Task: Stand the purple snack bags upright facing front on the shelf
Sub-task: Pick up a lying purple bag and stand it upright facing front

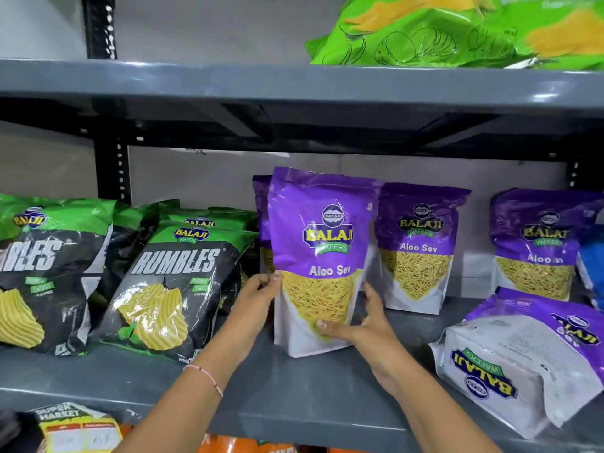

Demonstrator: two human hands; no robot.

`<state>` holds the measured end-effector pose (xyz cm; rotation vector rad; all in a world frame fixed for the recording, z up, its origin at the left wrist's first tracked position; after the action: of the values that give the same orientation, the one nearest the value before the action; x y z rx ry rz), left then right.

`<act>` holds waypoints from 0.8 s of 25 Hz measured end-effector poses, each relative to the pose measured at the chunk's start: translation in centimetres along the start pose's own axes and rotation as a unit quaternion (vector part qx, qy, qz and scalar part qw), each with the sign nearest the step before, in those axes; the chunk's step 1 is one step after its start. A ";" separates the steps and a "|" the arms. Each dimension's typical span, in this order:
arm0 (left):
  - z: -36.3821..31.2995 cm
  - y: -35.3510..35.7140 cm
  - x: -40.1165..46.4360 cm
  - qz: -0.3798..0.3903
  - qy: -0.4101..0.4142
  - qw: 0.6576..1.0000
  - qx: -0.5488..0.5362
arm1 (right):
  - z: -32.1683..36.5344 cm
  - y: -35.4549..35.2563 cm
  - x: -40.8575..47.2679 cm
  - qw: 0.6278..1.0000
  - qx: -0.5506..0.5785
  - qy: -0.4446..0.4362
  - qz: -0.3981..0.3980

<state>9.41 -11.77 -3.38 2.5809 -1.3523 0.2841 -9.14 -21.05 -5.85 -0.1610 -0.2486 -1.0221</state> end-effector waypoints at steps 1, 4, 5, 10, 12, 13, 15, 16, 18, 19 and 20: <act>0.4 -0.2 0.2 0.009 -0.019 1.000 0.001 | -0.2 0.4 0.2 1.000 0.003 0.010 0.026; 0.9 1.7 -0.8 0.118 -0.056 0.991 0.026 | -0.4 0.4 0.5 0.999 0.025 0.026 0.034; 0.7 2.2 -1.3 0.151 -0.043 0.986 0.050 | -0.4 0.5 0.4 0.999 0.030 0.022 0.034; 0.8 0.6 -3.6 0.166 -0.007 0.982 0.093 | -0.5 1.0 -2.5 0.998 0.038 0.011 0.041; 1.3 -0.3 -4.8 0.154 -0.017 0.981 0.119 | -0.3 1.2 -4.2 0.999 0.030 0.007 0.045; 1.5 -0.7 -5.3 0.151 -0.019 0.981 0.124 | -0.1 1.3 -5.0 0.999 0.022 0.004 0.046; 1.4 -1.0 -6.4 0.163 -0.020 0.981 0.100 | 0.3 1.4 -6.4 0.999 0.009 -0.003 0.038; 1.1 -0.9 -6.9 0.175 -0.024 0.981 0.083 | 0.5 1.4 -6.9 0.999 0.001 -0.007 0.031; 0.7 -1.0 -7.7 0.182 -0.027 0.980 0.070 | 0.8 1.4 -7.7 0.999 -0.025 -0.017 0.017; 0.6 -1.2 -7.8 0.178 -0.028 0.981 0.070 | 1.0 1.5 -8.0 0.999 -0.035 -0.024 0.016; 0.5 -1.2 -7.8 0.173 -0.027 0.982 0.068 | 1.2 1.7 -8.2 0.998 -0.045 -0.030 0.016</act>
<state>6.03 -5.13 -6.04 2.4602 -1.8623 0.3764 -11.94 -13.15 -7.04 -0.2764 -0.2550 -0.9988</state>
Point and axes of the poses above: each hand's wrist, its own x-axis towards the middle knuckle, its own y-axis out of the palm, z = x × y, the point moved 9 cm from there along x, towards the middle knuckle, and after that the axes turned 1 degree about z, right-handed, at the moved point
